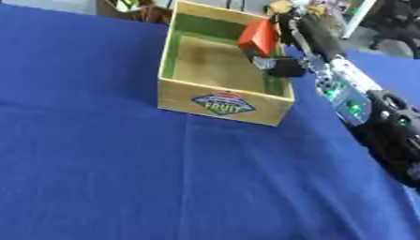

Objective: Pick up objects on the table and place them in the box.

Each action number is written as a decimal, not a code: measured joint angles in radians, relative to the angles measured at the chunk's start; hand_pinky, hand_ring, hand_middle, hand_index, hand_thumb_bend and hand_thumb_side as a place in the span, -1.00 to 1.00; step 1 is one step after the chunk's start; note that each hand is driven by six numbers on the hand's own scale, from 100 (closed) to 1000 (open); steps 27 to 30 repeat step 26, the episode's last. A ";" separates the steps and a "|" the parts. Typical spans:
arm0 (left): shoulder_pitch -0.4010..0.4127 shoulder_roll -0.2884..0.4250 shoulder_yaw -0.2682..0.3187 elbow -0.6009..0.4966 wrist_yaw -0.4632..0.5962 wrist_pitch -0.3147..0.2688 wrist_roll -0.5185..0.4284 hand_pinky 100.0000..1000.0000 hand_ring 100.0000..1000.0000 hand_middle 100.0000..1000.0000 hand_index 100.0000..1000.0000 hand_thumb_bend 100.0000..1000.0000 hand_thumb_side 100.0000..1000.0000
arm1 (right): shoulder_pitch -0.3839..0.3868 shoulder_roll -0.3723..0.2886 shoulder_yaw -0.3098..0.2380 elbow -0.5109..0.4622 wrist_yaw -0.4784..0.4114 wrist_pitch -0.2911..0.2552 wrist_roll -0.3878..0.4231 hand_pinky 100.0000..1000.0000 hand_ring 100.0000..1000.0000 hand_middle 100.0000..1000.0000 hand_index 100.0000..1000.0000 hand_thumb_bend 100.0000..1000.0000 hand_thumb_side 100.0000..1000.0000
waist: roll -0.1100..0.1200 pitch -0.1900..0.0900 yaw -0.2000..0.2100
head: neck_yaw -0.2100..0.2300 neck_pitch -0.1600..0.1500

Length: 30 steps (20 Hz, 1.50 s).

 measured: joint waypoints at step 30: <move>0.009 0.000 0.001 0.000 -0.005 0.026 0.024 -0.72 -0.54 -0.28 0.39 -1.00 1.00 | 0.139 0.020 -0.124 -0.453 -0.446 0.089 -0.166 0.06 0.04 -0.15 0.12 -1.00 0.30 | 0.030 -0.050 -0.097 | 0.127 0.041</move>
